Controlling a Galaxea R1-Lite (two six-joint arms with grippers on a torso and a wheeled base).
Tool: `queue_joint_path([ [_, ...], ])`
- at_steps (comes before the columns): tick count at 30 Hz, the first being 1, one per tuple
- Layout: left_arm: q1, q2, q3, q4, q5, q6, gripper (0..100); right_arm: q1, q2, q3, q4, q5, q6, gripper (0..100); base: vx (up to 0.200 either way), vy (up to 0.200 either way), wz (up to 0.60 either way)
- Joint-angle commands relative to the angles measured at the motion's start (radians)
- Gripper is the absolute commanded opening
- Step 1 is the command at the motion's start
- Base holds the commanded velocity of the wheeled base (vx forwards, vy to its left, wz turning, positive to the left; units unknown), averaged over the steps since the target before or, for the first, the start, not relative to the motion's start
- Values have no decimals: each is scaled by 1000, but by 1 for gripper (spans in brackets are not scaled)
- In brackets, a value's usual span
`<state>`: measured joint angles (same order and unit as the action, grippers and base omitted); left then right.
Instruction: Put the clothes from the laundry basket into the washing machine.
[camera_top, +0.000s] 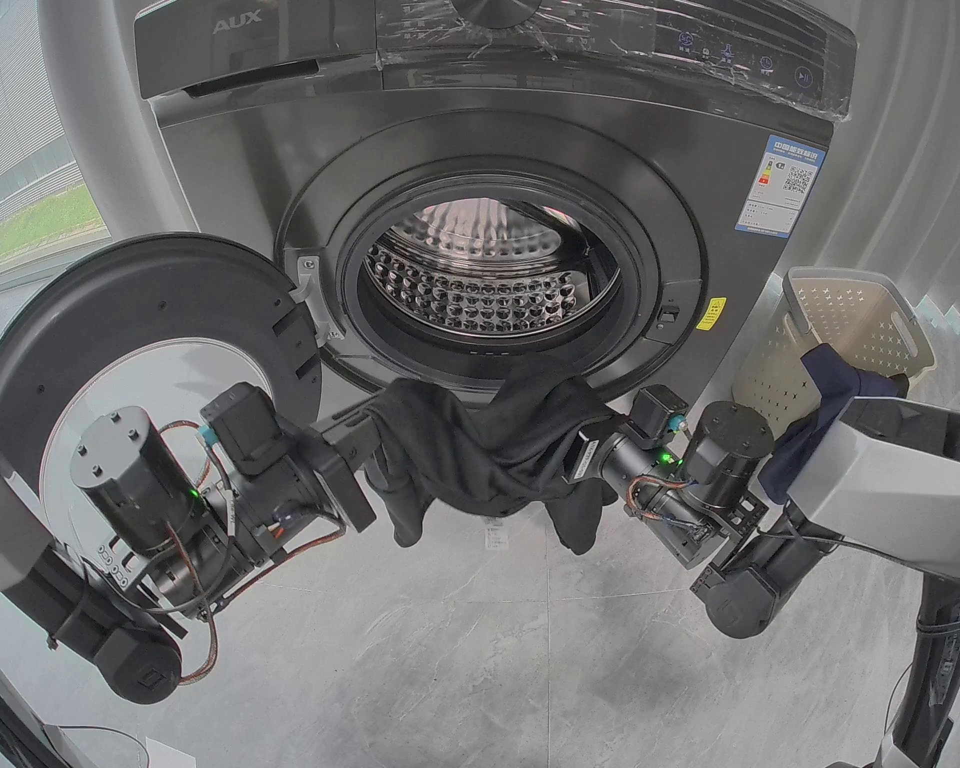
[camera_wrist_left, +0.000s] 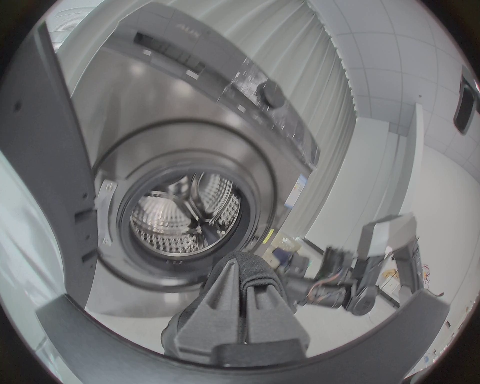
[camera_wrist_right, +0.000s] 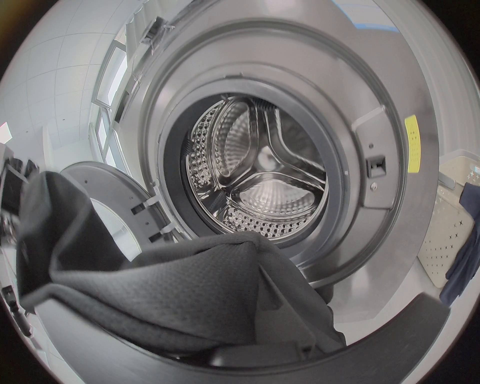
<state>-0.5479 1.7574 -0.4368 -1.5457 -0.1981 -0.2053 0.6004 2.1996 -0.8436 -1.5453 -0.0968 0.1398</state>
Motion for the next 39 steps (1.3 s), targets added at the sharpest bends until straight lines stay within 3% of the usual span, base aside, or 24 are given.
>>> queue_joint_path([
  [1, 23, 100, 49, -2, -1, 9, 0, 27, -93, 55, 1, 0, 0, 0, 0, 0, 0],
  [3, 23, 114, 53, -2, -1, 11, 0, 32, -96, 61, 1, 0, 0, 0, 0, 0, 0],
  [9, 16, 246, 63, -5, -6, 61, 0, 68, -118, 74, 1, -3, 6, 0, 0, 0, 0],
  [14, 14, 260, 72, -5, -12, 64, 0, 70, -118, 74, 1, -3, 7, 0, 0, 0, 0],
  [15, 14, 260, 78, -5, -12, 64, 100, 68, -118, 70, 1, -3, 7, 0, 0, 0, 0],
  [20, 8, 261, 153, -5, -15, 67, 100, 61, -116, 63, -1, -3, 6, 0, 0, 0, 0],
  [23, -18, 264, 228, -5, -38, 103, 100, 58, -116, 60, -1, -3, 4, 0, 0, 0, 0],
  [25, -20, 264, 231, -5, -40, 104, 100, 58, -116, 60, -1, -3, 4, 0, 0, 0, 0],
  [26, -41, 280, 270, -5, -60, 129, 100, 56, -116, 46, 1, -3, 3, 0, 0, 0, 0],
  [27, -46, 281, 276, -5, -60, 133, 100, 55, -115, 43, 1, -4, 3, 0, 0, 0, 0],
  [39, -64, 292, 259, -7, -63, 158, 100, 56, -113, 41, -1, -6, 9, 0, 0, 0, 0],
])
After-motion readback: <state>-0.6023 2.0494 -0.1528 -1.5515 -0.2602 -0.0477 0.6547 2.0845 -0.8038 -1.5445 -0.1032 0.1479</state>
